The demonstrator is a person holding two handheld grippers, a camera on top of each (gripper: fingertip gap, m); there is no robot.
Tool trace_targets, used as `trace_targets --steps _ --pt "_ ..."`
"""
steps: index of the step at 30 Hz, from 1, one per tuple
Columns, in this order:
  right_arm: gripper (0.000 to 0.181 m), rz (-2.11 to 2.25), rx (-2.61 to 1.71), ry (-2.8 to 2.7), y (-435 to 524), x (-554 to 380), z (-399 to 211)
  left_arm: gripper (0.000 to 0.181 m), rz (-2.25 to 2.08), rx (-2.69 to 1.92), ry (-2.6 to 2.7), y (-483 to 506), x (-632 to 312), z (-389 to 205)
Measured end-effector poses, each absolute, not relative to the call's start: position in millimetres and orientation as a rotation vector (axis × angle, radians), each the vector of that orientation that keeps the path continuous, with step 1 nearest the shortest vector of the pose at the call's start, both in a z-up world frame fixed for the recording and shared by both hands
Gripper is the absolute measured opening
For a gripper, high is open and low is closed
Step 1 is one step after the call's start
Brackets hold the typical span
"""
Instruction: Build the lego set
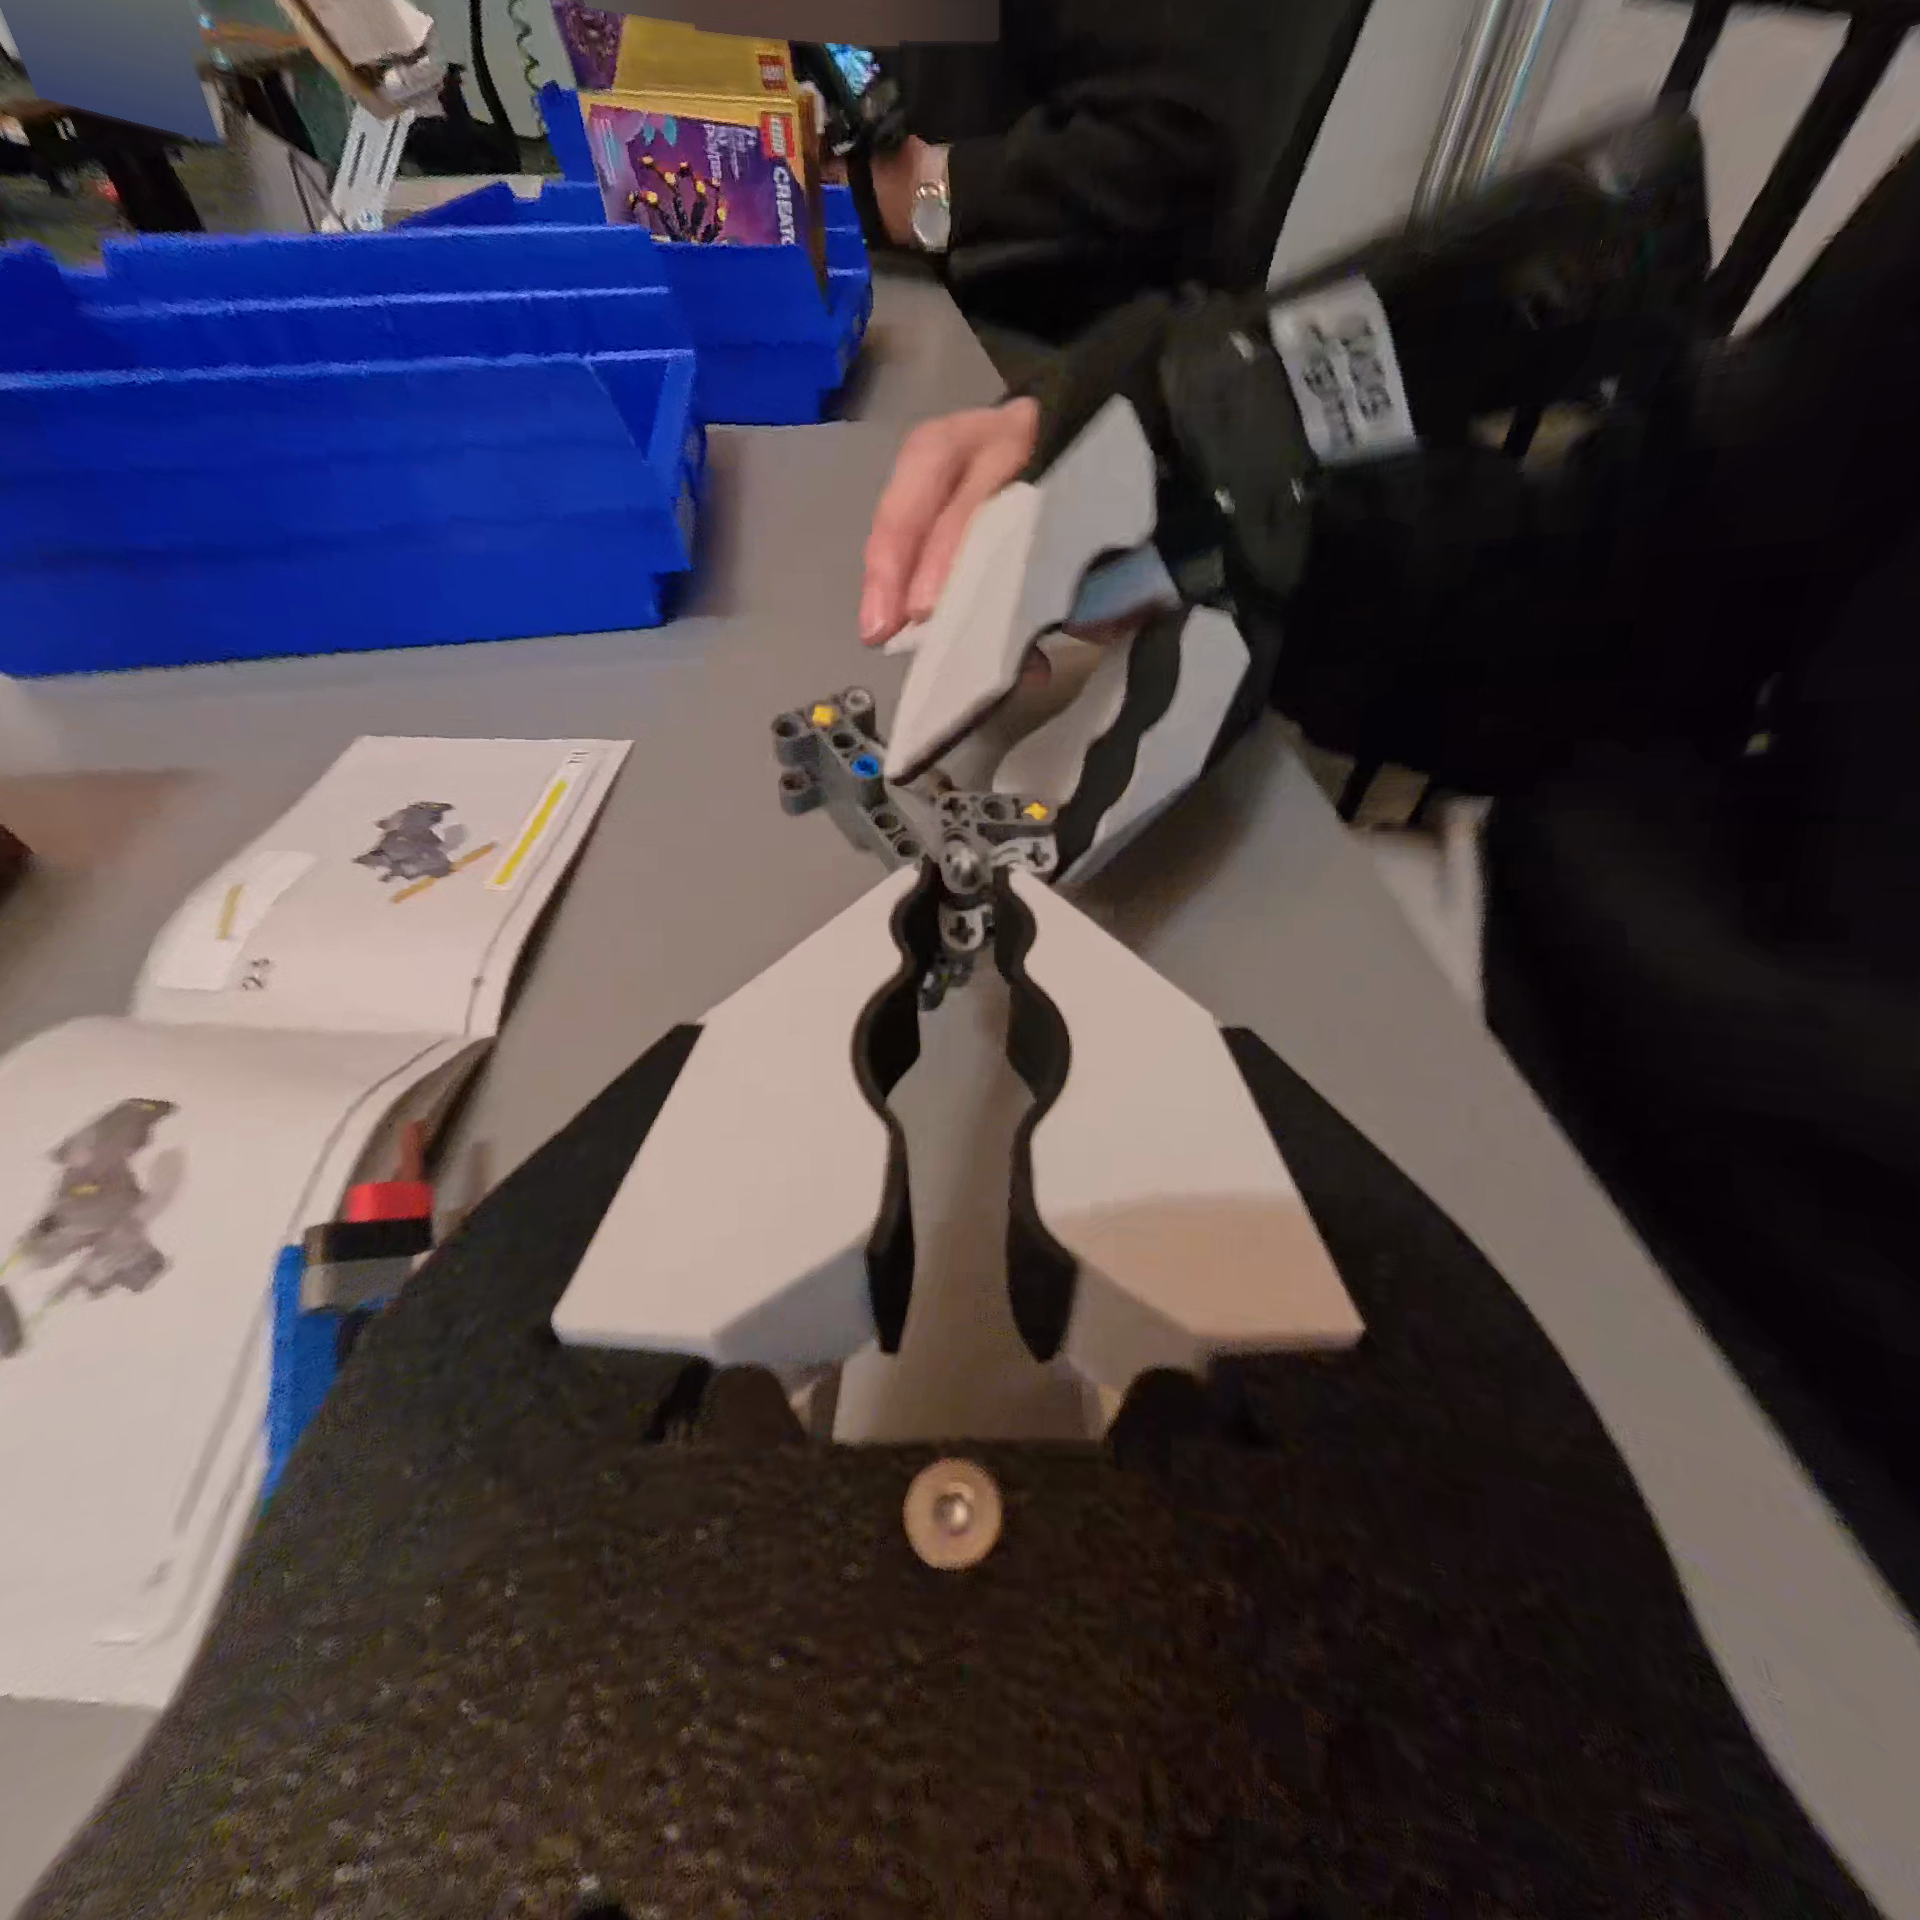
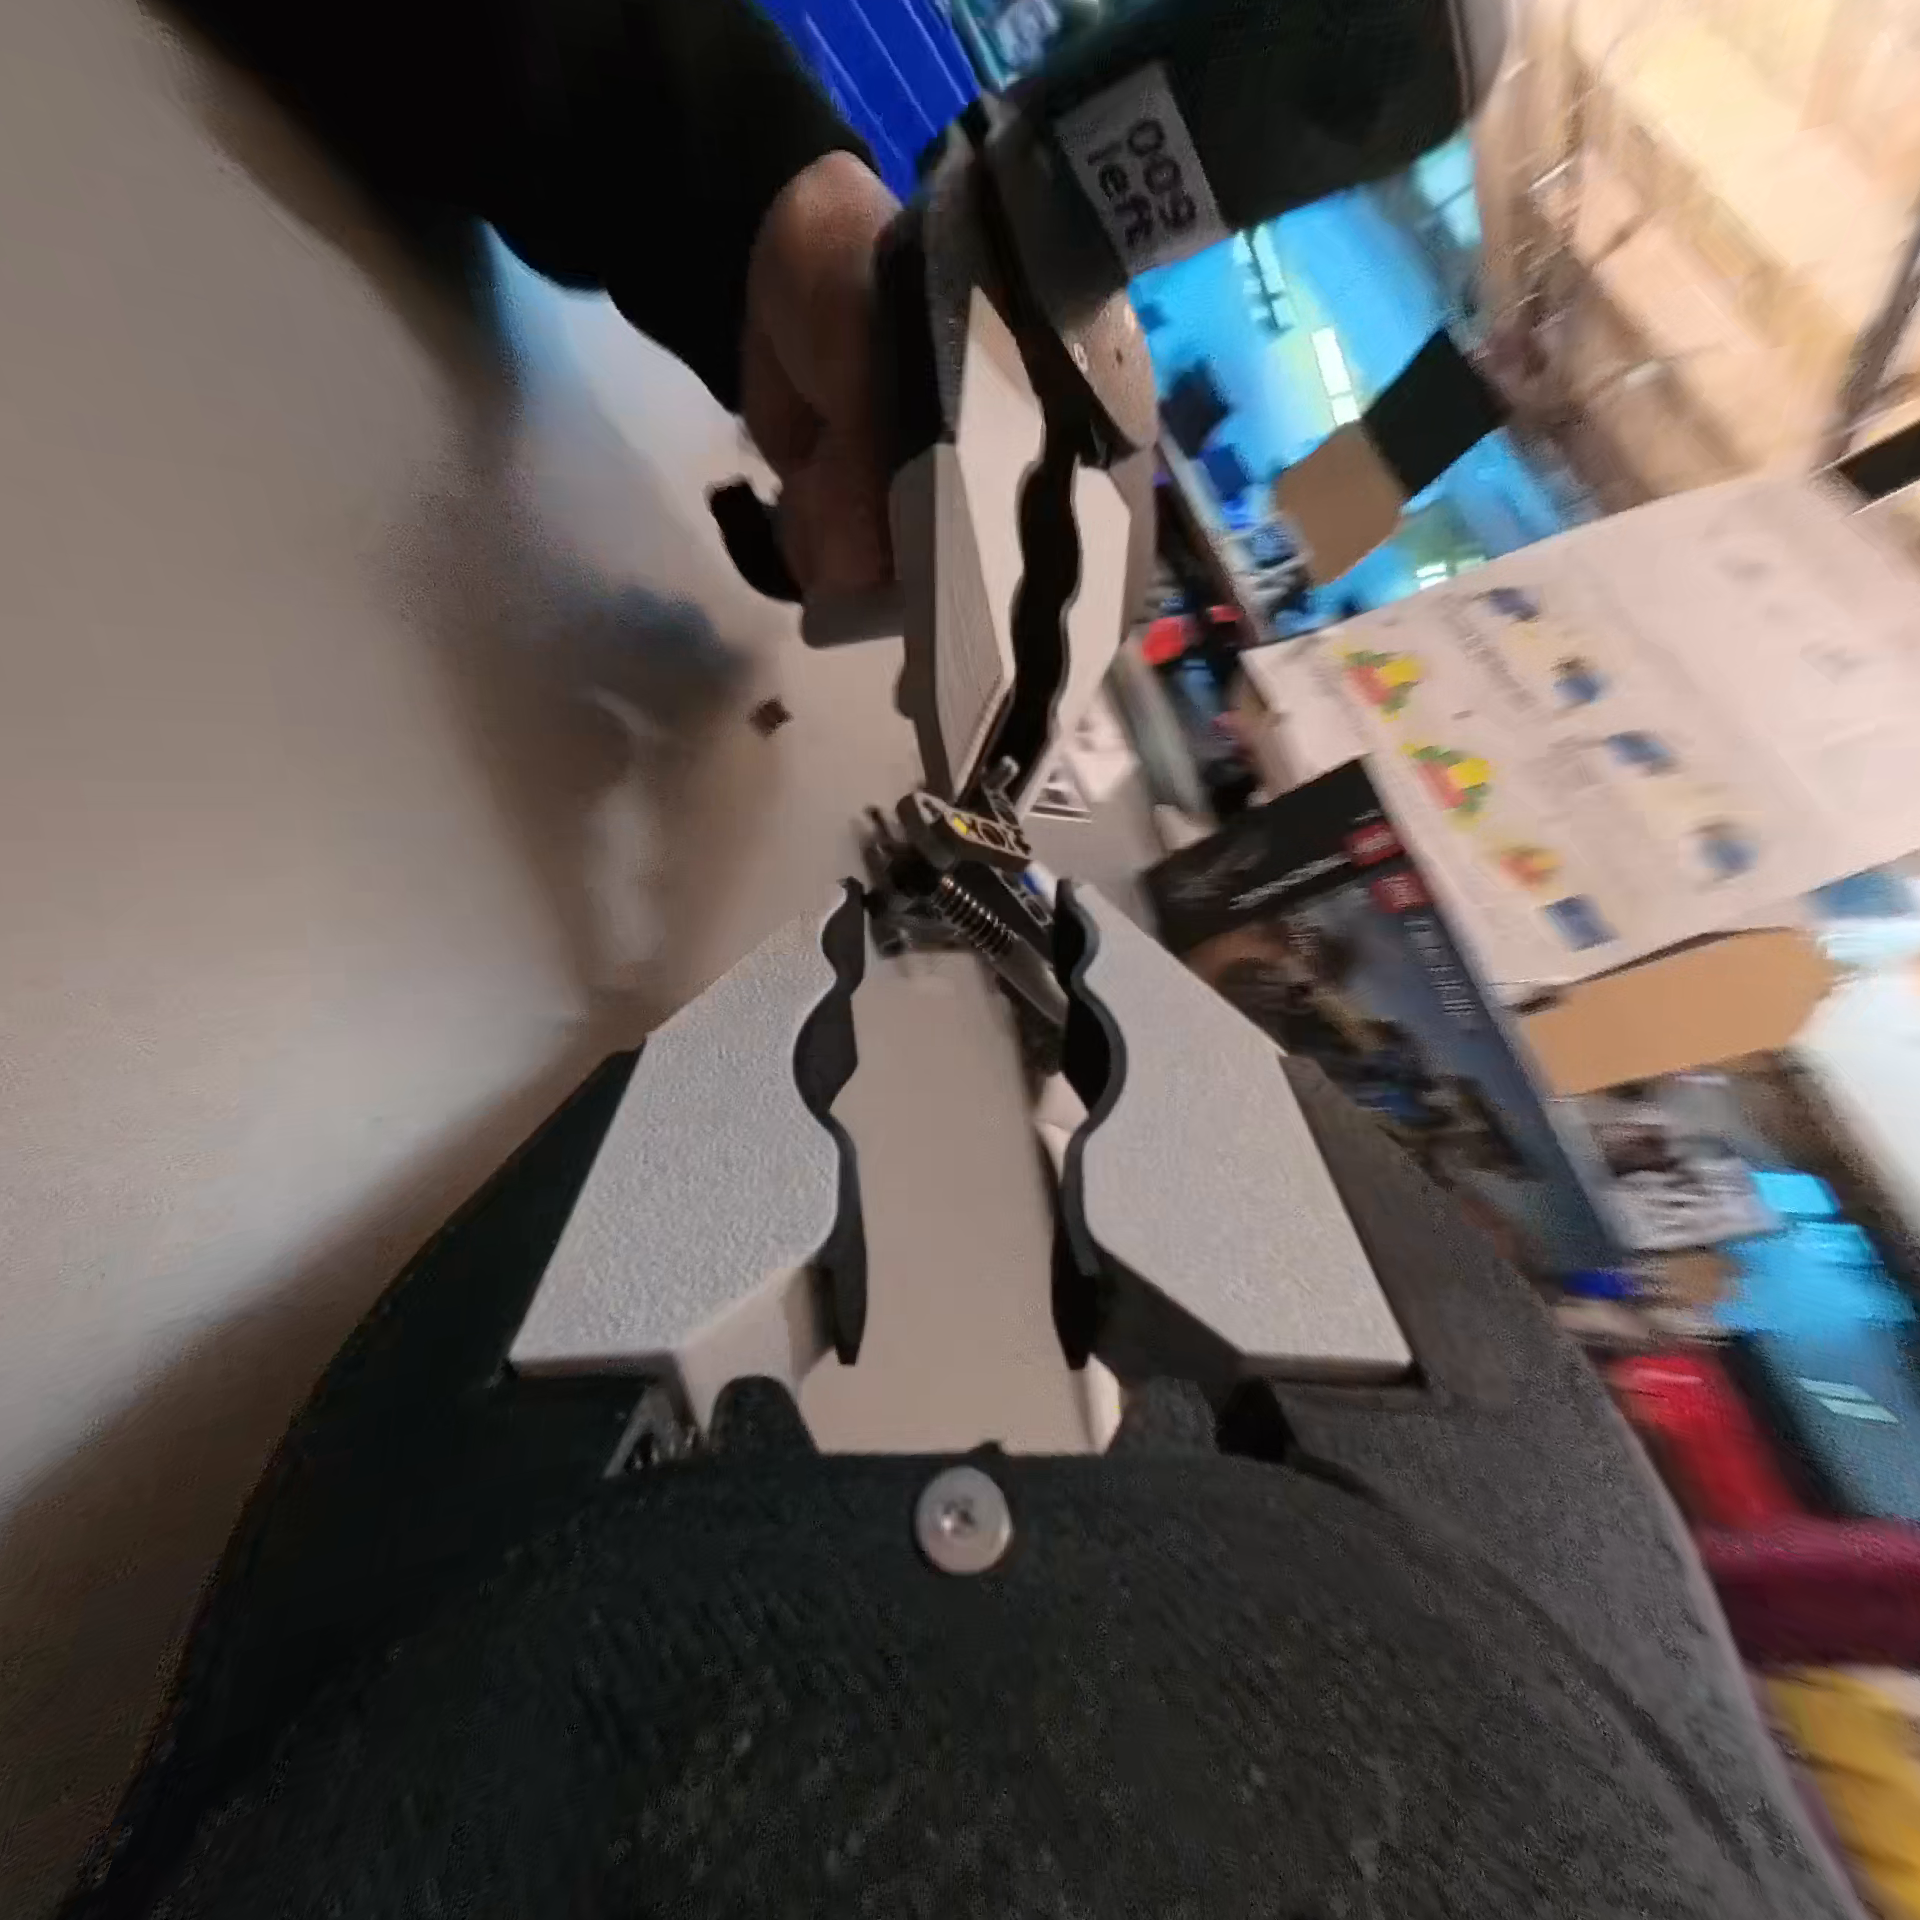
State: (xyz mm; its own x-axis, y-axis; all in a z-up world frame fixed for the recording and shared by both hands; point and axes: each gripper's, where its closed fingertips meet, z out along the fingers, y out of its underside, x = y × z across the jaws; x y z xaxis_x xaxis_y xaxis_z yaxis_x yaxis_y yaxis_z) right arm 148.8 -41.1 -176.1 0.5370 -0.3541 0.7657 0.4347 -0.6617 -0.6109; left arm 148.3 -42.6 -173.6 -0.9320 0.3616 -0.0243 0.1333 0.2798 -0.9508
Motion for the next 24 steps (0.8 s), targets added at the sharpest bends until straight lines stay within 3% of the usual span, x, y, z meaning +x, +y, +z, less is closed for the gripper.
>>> trace_targets --steps 3,9,13,18,24 --pt "0.024 -0.882 -1.948 0.140 -49.1 146.4 -180.3 0.005 1.646 -0.579 -2.506 -42.0 152.0 -196.3" --pt "0.010 -0.651 -1.931 0.267 -49.0 141.4 -180.7 0.005 1.567 -0.757 -2.576 -44.9 142.5 -218.5" --pt "0.018 -0.601 -2.066 0.241 -43.2 140.1 -207.7 0.005 1.565 -0.761 -2.577 -44.9 143.2 -218.9" --pt "0.001 -0.642 -2.115 0.189 -34.9 142.8 -214.6 0.006 1.553 -0.846 -2.595 -43.5 138.4 -223.1" --pt "0.000 -0.686 -2.184 0.141 -34.5 143.7 -218.6 0.015 1.533 -0.944 -2.628 -41.1 137.3 -228.9"
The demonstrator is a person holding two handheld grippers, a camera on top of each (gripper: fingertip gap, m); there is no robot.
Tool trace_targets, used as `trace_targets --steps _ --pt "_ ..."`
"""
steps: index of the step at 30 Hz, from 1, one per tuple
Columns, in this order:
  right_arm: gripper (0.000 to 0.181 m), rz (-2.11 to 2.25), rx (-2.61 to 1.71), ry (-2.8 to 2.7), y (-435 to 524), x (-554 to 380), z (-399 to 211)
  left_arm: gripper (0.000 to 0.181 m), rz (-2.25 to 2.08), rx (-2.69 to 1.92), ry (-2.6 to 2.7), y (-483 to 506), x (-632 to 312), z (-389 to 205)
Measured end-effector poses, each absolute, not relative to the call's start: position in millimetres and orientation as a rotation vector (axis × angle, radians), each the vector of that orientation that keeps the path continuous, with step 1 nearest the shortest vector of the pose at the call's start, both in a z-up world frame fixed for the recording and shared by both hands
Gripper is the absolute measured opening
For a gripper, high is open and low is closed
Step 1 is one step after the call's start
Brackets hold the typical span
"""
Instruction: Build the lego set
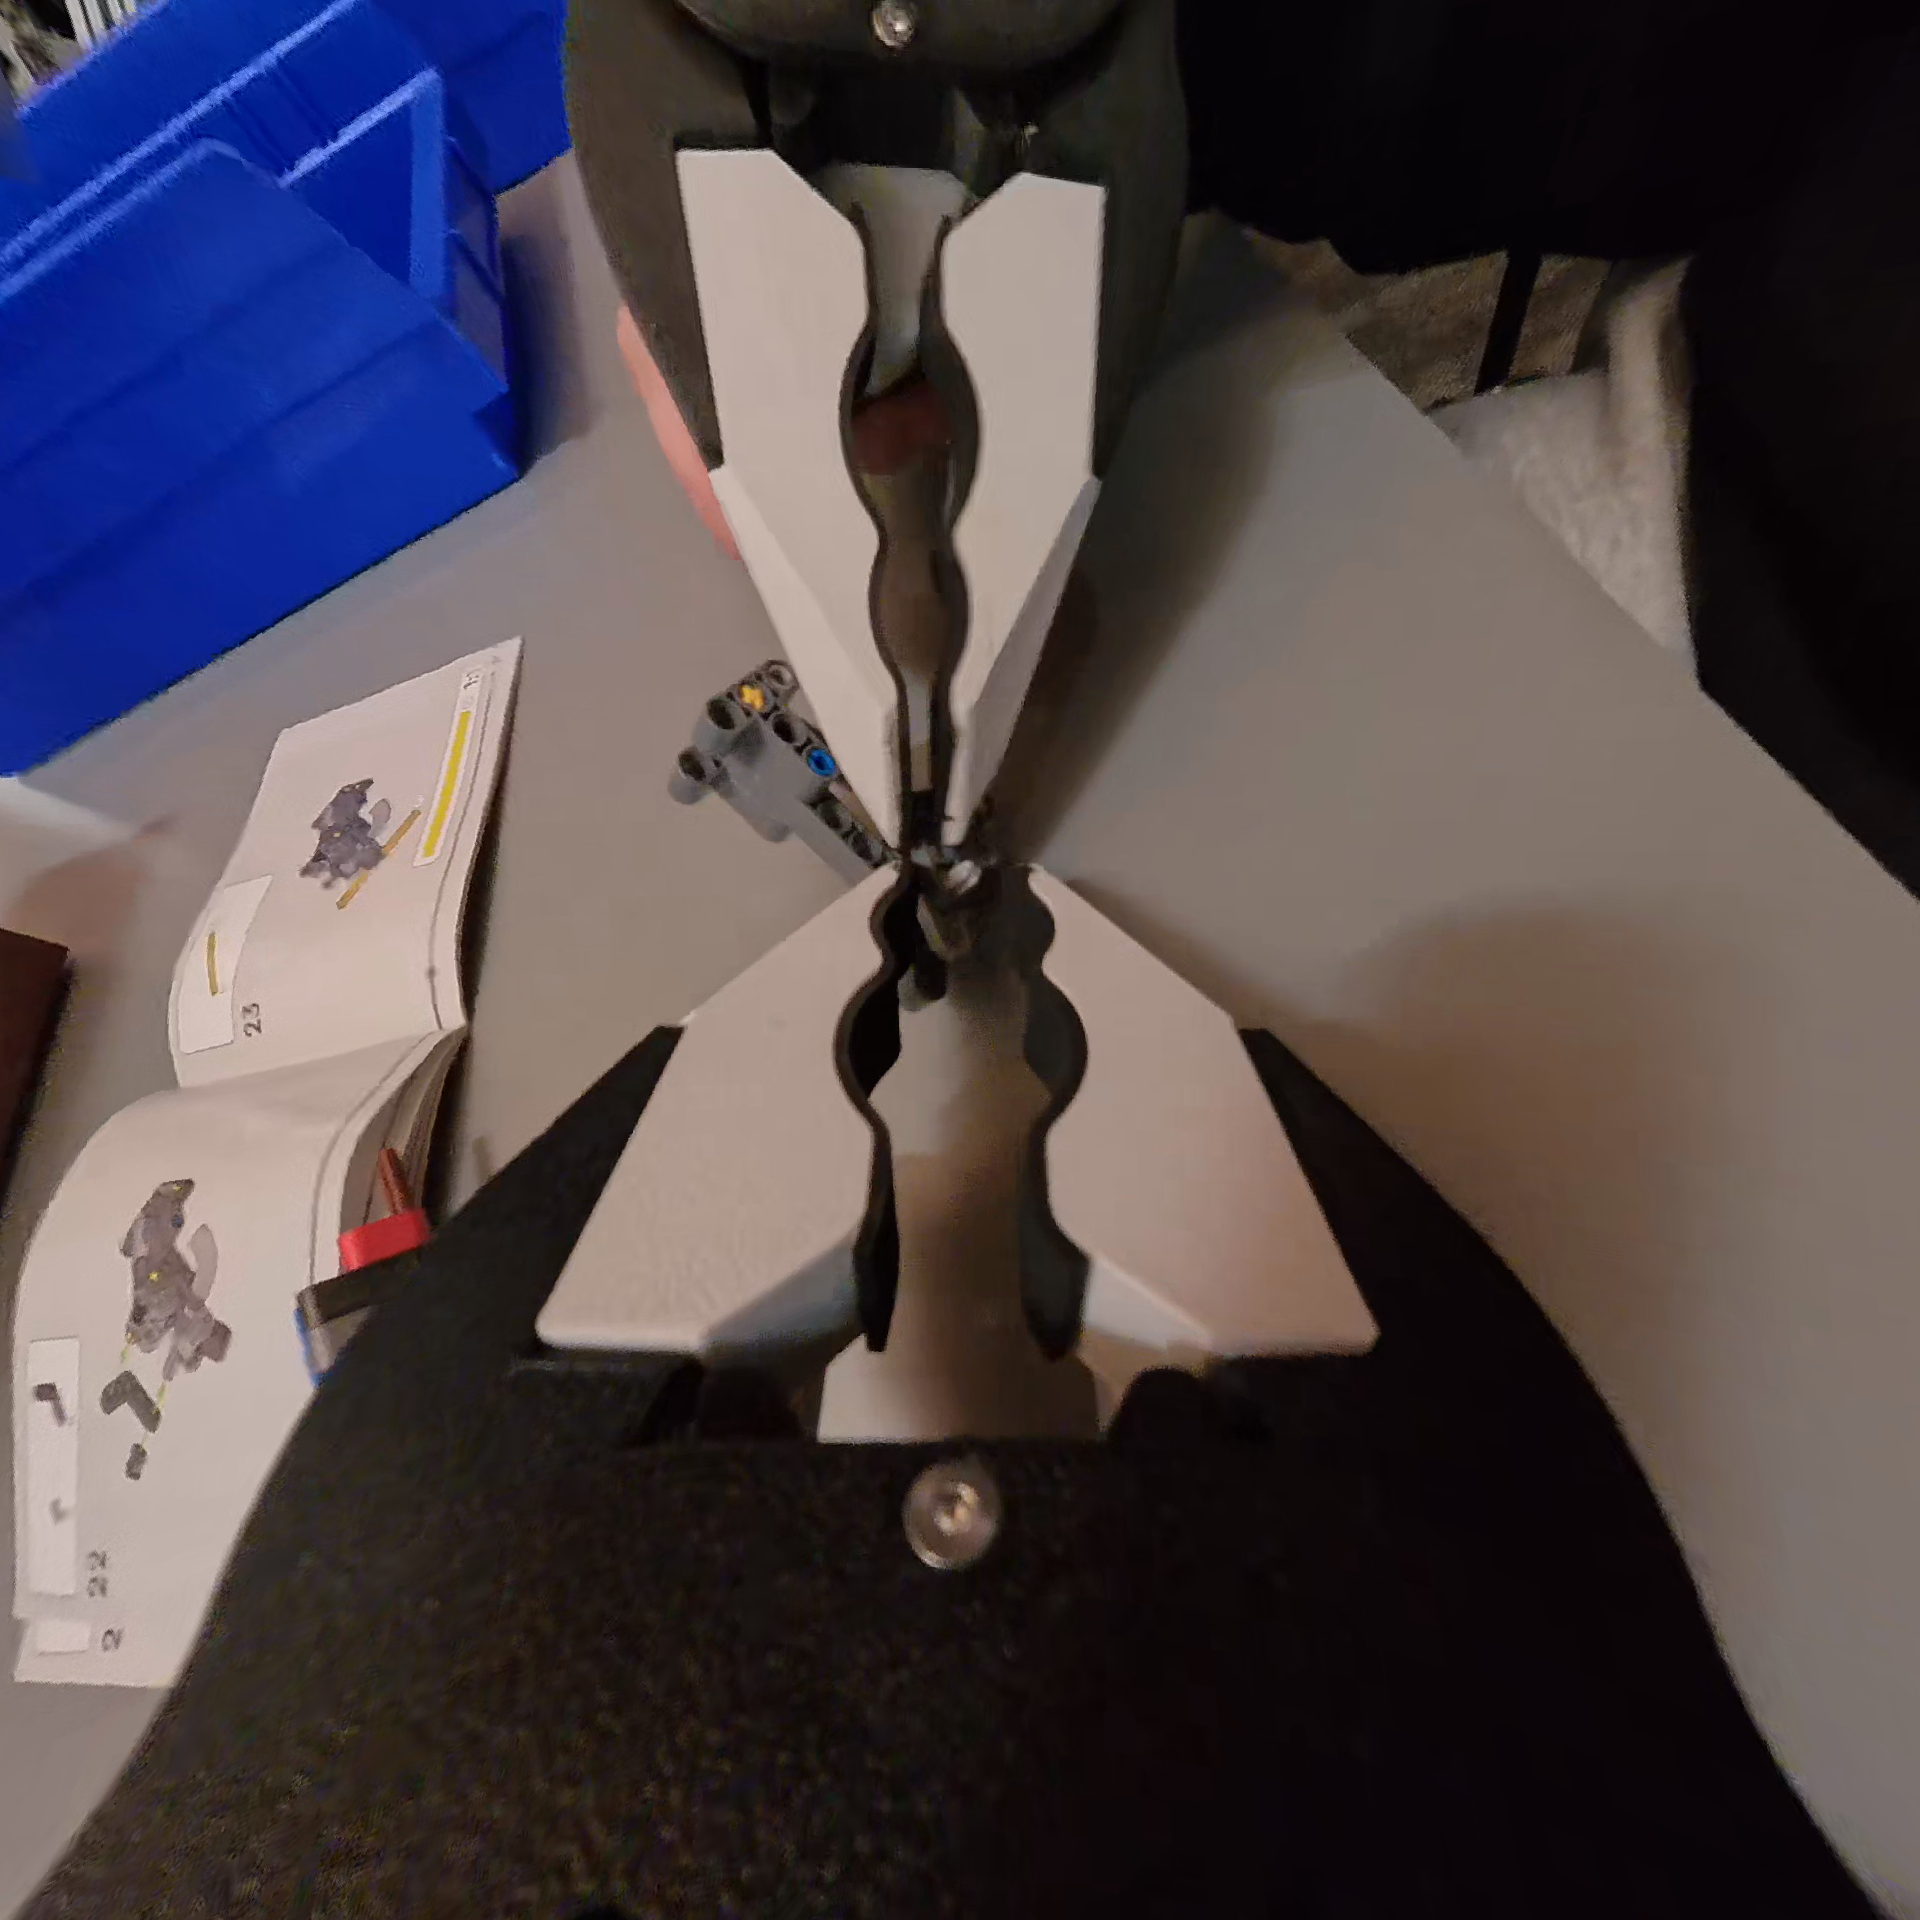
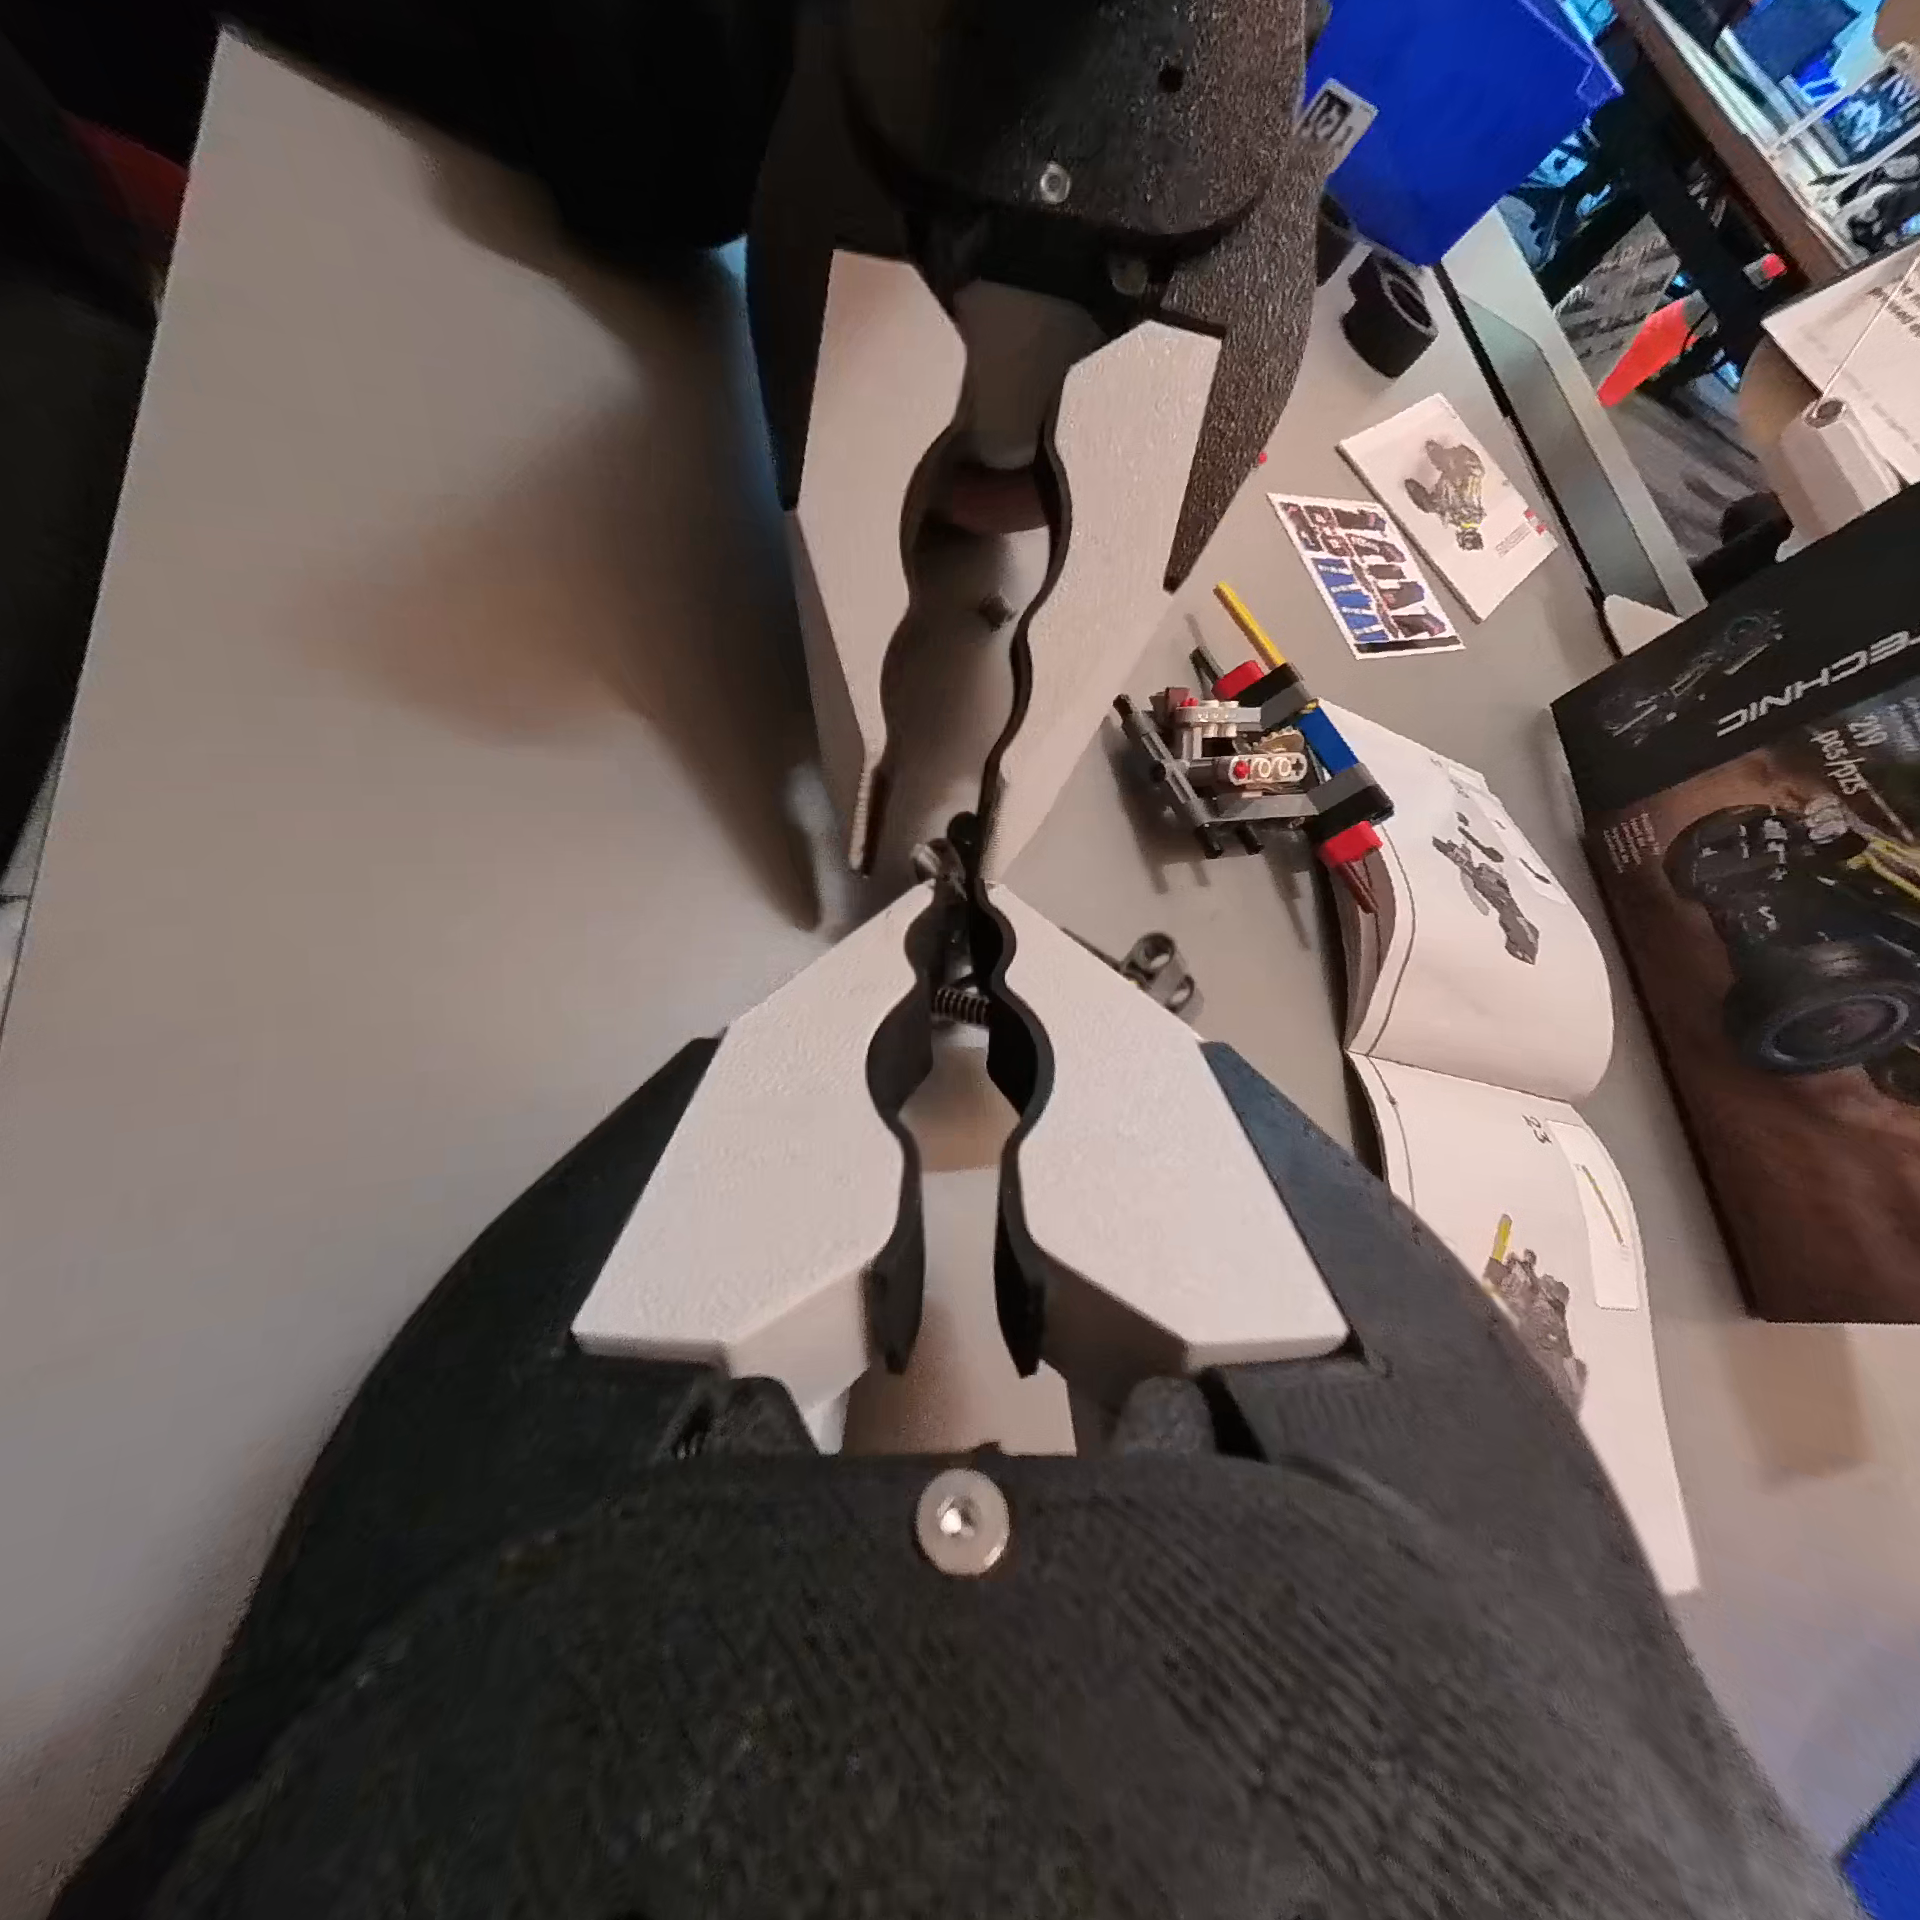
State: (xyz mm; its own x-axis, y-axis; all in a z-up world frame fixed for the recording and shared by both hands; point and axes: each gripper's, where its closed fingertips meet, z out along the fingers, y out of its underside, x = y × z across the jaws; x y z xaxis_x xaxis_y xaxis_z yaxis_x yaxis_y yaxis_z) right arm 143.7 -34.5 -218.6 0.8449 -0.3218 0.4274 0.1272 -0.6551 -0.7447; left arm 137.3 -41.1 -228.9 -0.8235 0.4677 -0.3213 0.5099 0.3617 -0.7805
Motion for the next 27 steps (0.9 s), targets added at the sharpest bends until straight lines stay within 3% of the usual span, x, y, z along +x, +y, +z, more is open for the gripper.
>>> trace_targets --steps 8,13,19,23,27 --pt "0.000 -0.809 -2.132 0.083 -43.3 138.3 -214.6 0.037 -1.490 0.720 2.663 -39.1 151.9 -228.3" --pt "0.000 -0.889 -2.146 0.017 -41.3 130.2 -215.8 0.034 -1.474 0.454 3.038 -36.4 136.8 -235.2" --pt "0.000 -0.845 -2.173 0.056 -37.3 123.9 -223.5 0.030 -1.484 0.344 3.085 -41.9 131.8 -235.6" --pt "0.007 -0.823 -2.253 0.093 -41.0 116.3 -227.0 0.014 -1.404 0.450 2.969 -43.8 136.4 -241.4" --pt "0.012 -0.832 -2.265 0.288 -62.3 116.4 -202.7 0.025 -1.366 0.460 2.944 -43.8 139.1 -244.3"
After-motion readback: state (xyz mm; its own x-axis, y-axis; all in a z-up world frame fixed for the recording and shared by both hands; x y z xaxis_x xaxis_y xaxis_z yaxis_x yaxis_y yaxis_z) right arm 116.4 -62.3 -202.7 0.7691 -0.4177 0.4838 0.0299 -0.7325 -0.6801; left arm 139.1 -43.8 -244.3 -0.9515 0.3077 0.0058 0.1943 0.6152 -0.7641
